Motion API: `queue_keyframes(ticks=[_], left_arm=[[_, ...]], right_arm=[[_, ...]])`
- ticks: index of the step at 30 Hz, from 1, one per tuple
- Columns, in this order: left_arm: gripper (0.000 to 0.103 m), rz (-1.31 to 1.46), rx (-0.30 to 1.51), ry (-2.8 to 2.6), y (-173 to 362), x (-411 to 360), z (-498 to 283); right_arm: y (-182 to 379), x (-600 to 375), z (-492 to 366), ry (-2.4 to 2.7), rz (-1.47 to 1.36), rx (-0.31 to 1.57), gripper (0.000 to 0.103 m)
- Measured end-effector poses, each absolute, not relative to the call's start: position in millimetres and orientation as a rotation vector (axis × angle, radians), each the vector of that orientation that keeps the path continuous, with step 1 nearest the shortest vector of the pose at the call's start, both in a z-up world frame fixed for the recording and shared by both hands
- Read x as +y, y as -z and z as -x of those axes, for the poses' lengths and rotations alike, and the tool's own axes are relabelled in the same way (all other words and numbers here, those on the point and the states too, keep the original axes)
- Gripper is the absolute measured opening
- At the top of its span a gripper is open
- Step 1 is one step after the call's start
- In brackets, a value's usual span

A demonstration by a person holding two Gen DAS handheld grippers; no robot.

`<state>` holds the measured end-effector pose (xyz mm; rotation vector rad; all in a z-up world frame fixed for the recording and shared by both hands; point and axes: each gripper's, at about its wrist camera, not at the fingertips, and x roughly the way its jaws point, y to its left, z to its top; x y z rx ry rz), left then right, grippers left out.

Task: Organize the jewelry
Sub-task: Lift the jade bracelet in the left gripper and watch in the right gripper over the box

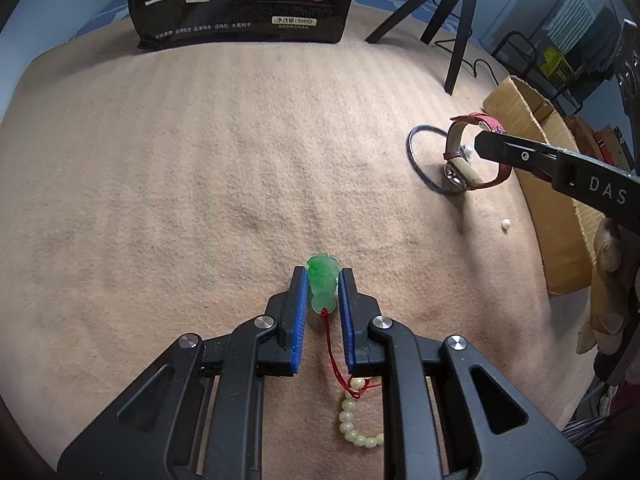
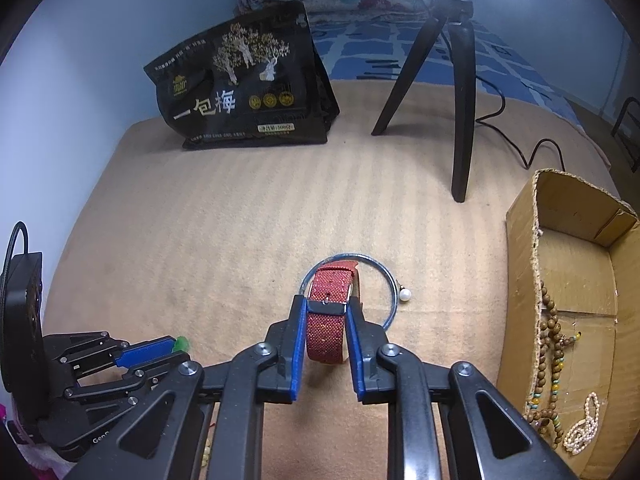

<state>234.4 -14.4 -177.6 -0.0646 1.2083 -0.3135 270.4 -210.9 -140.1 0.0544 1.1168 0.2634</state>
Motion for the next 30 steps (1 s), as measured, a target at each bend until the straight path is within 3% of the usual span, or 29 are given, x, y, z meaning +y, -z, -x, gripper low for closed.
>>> queue_keyframes(ticks=[30], left_arm=[[0.013,0.155,1.031,0.407,97.2,-33.0,-216.0]], right_arm=[[74.3,-260.0,-241.2,-0.253,-0.107,0.982,0.017]])
